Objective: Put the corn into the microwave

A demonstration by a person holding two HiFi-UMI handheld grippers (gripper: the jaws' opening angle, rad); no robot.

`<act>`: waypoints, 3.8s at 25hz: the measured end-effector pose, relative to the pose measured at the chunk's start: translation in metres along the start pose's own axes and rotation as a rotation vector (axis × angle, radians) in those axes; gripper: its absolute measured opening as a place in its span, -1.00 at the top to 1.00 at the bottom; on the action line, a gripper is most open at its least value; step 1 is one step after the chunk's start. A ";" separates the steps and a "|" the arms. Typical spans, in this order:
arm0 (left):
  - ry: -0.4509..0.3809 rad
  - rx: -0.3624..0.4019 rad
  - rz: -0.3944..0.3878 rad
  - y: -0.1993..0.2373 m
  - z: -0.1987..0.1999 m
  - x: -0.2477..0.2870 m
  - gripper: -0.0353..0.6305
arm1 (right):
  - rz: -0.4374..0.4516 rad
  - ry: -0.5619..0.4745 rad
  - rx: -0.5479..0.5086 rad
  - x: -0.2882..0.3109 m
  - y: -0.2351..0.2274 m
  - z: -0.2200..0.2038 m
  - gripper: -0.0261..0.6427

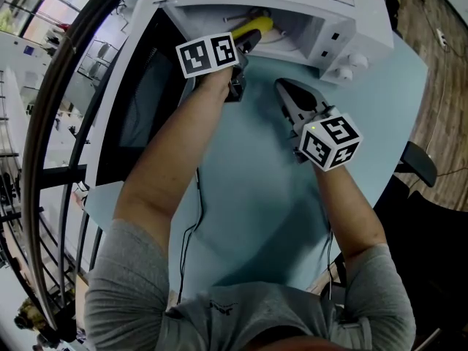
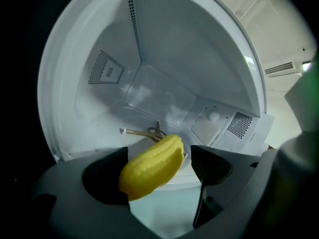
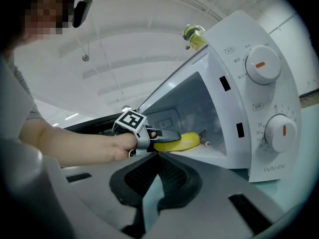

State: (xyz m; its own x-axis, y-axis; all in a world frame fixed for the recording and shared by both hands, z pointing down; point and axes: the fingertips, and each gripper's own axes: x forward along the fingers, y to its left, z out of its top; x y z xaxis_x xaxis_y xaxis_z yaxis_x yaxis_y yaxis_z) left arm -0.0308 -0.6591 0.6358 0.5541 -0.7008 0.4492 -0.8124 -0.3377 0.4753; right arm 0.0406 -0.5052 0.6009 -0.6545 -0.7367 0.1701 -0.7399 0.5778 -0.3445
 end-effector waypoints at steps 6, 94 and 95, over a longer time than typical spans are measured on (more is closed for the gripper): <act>-0.004 0.014 0.003 -0.002 -0.003 -0.004 -0.29 | -0.001 0.002 -0.003 0.001 0.001 0.000 0.87; -0.324 0.122 -0.179 -0.304 -0.187 -0.604 0.84 | 0.150 0.171 0.010 -0.379 0.239 0.033 0.87; -0.329 0.127 -0.176 -0.307 -0.184 -0.608 0.84 | 0.158 0.168 0.000 -0.383 0.244 0.038 0.87</act>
State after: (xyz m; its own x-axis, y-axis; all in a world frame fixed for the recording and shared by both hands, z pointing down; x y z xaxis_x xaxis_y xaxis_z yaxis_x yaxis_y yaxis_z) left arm -0.0851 -0.0135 0.3560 0.6160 -0.7823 0.0924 -0.7374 -0.5314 0.4170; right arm 0.1170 -0.0956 0.4164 -0.7789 -0.5684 0.2650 -0.6262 0.6814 -0.3789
